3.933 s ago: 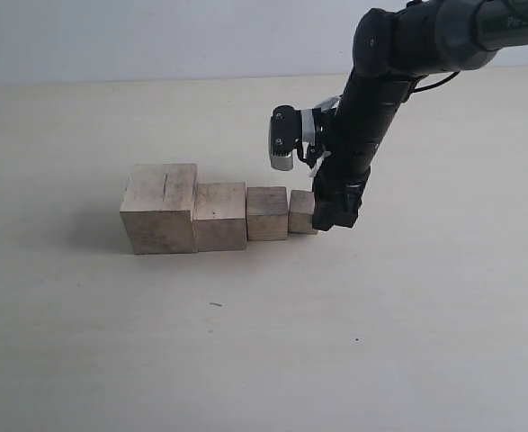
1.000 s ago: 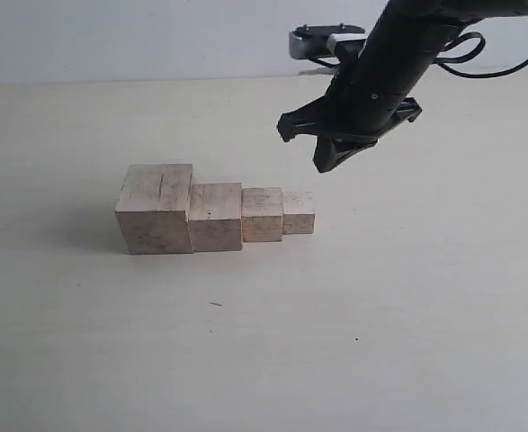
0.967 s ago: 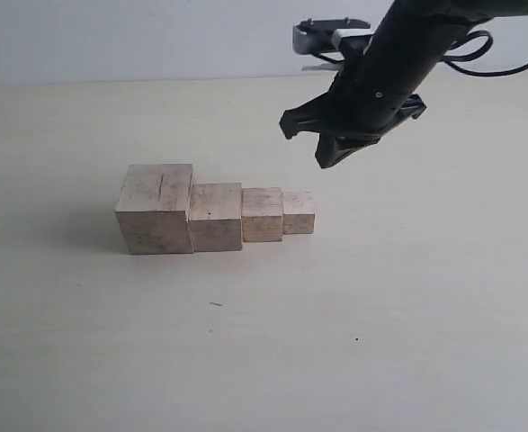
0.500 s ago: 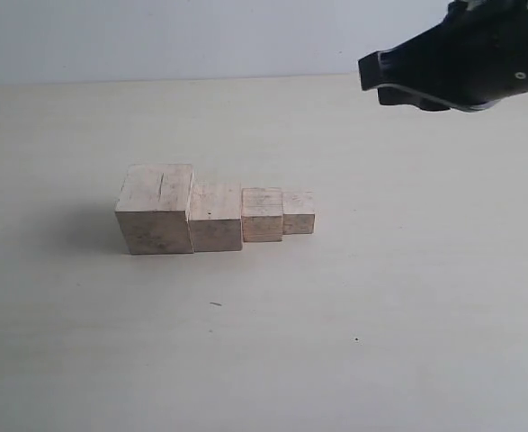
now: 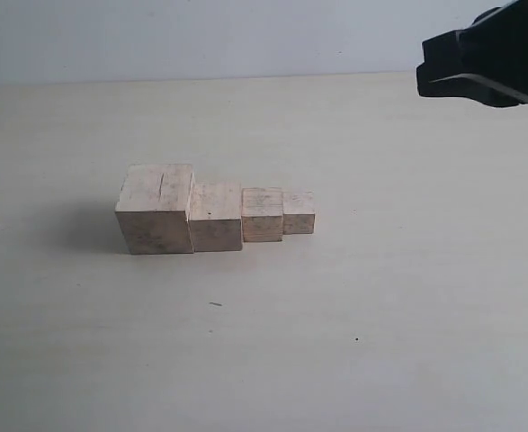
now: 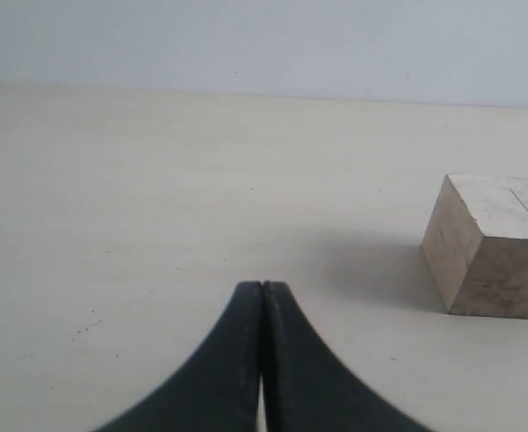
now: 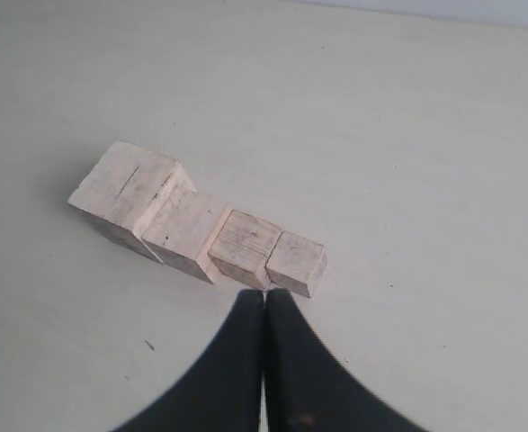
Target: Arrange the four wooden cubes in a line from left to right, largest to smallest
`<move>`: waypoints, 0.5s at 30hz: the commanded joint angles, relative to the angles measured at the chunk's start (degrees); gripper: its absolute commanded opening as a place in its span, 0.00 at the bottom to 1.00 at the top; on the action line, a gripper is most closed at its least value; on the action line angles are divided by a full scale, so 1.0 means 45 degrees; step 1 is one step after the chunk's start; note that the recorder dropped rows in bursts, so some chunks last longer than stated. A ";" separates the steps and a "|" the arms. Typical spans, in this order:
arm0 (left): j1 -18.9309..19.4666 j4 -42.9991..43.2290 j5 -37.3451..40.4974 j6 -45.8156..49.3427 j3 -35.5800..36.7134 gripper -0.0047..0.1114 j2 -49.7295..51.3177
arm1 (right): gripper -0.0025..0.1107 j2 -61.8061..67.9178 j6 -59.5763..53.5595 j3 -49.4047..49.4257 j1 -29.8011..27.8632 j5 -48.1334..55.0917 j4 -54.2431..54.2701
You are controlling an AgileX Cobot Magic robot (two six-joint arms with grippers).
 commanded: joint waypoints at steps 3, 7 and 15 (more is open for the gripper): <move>0.0000 -0.0018 -0.0157 -0.0099 0.0045 0.04 -0.0068 | 0.02 -0.0097 0.0034 0.0041 0.0002 0.0008 0.0008; 0.0000 -0.0018 -0.0157 -0.0099 0.0045 0.04 -0.0068 | 0.02 -0.0676 0.0034 0.0041 0.0002 -0.0074 0.0068; 0.0000 -0.0018 -0.0157 -0.0099 0.0045 0.04 -0.0068 | 0.02 -0.2422 0.0034 0.0041 -0.0033 -0.0298 0.0502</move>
